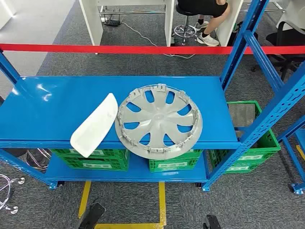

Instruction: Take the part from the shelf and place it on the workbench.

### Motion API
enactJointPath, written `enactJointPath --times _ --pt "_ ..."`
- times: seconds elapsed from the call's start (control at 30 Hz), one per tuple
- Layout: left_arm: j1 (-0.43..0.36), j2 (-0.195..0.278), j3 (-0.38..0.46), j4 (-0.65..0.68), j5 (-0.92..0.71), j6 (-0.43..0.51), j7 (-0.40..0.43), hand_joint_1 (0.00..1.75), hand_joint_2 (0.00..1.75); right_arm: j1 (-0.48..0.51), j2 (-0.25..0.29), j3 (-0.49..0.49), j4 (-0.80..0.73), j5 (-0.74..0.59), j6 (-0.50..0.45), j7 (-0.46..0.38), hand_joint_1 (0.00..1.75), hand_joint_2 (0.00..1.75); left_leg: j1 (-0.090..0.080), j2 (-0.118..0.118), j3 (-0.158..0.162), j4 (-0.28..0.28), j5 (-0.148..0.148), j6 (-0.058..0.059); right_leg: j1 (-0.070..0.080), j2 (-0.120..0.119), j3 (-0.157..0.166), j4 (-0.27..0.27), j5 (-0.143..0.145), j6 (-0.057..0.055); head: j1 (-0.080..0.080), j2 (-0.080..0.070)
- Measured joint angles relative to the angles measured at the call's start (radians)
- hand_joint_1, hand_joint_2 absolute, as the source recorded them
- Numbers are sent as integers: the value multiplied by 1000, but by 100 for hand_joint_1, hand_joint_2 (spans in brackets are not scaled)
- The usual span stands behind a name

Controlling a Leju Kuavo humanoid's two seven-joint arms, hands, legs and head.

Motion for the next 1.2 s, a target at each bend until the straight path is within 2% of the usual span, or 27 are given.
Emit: enactJointPath --times 0.13,0.57,0.73,0.97,1.2 --pt "-19 -7 -82 -1 -20 -2 -9 0 0 -5 0 0 3 20 -1 6 0 0 0 0 0 0 0 0 0 0 0 0 0 0 0 0" --pt "-46 -34 -475 -89 89 -56 -4 0 0 -27 1 0 8 73 7 18 0 0 0 0 0 0 1 0 0 0 1 0 1 1 0 0" --pt "-44 -39 -658 -150 170 -49 20 0 0 -33 3 0 8 87 13 23 0 0 0 0 0 0 1 0 0 0 1 0 1 1 0 0" --pt "-39 -32 -839 -229 272 -16 25 0 0 -34 6 0 8 97 15 26 0 0 0 0 0 0 1 0 0 0 1 0 1 1 0 0" --pt "-30 1 -1087 -403 387 33 73 0 0 -37 13 0 8 110 15 27 0 0 0 0 0 0 1 0 0 0 1 0 1 1 0 0"
